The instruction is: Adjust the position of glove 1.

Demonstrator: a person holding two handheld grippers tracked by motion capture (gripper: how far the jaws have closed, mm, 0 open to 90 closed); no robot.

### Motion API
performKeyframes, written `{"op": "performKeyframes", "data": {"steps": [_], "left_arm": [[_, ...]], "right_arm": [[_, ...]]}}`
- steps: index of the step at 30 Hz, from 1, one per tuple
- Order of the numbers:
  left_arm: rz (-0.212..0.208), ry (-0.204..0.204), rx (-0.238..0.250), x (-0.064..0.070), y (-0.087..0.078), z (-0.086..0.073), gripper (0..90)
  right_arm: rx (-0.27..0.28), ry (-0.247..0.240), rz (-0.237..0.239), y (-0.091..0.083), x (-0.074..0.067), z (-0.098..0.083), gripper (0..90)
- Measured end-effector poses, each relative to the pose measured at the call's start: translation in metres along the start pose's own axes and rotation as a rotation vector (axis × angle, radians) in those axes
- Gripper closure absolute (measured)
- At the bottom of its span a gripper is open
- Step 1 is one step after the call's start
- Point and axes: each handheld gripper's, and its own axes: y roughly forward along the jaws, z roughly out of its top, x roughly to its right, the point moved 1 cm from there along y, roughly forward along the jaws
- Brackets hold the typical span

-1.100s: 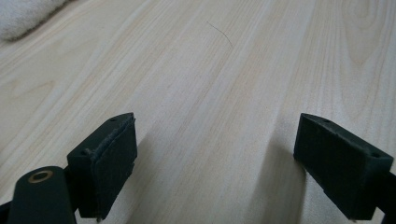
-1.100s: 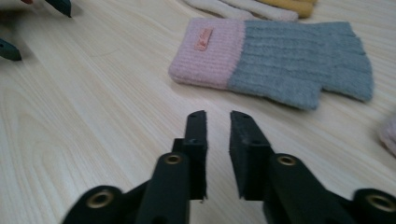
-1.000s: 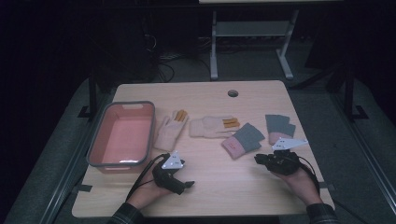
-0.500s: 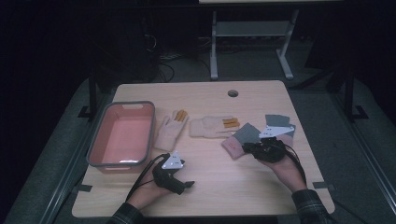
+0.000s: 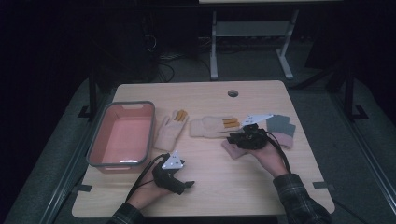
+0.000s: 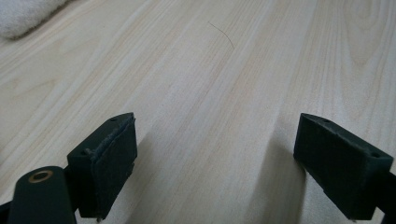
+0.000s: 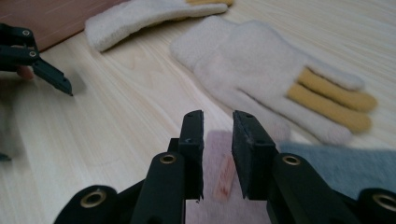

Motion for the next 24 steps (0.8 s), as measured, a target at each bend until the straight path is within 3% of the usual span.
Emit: {"op": "performKeyframes", "data": {"steps": [10, 15, 22, 24], "left_arm": [[0.001, 0.001, 0.000, 0.000, 0.000, 0.000, 12.7], [-0.003, -0.011, 0.004, 0.001, 0.001, 0.000, 12.7], [0.001, -0.004, 0.001, 0.000, 0.000, 0.000, 12.7], [-0.001, -0.010, 0.002, 0.001, 0.000, 0.000, 12.7]], "right_arm": [[-0.042, -0.021, 0.002, 0.043, -0.004, 0.025, 70.4], [-0.057, -0.012, 0.010, 0.064, -0.004, 0.031, 68.9], [-0.073, -0.038, 0.006, 0.085, -0.005, 0.035, 68.9], [-0.092, -0.016, -0.001, 0.093, -0.005, 0.032, 68.5]]}}
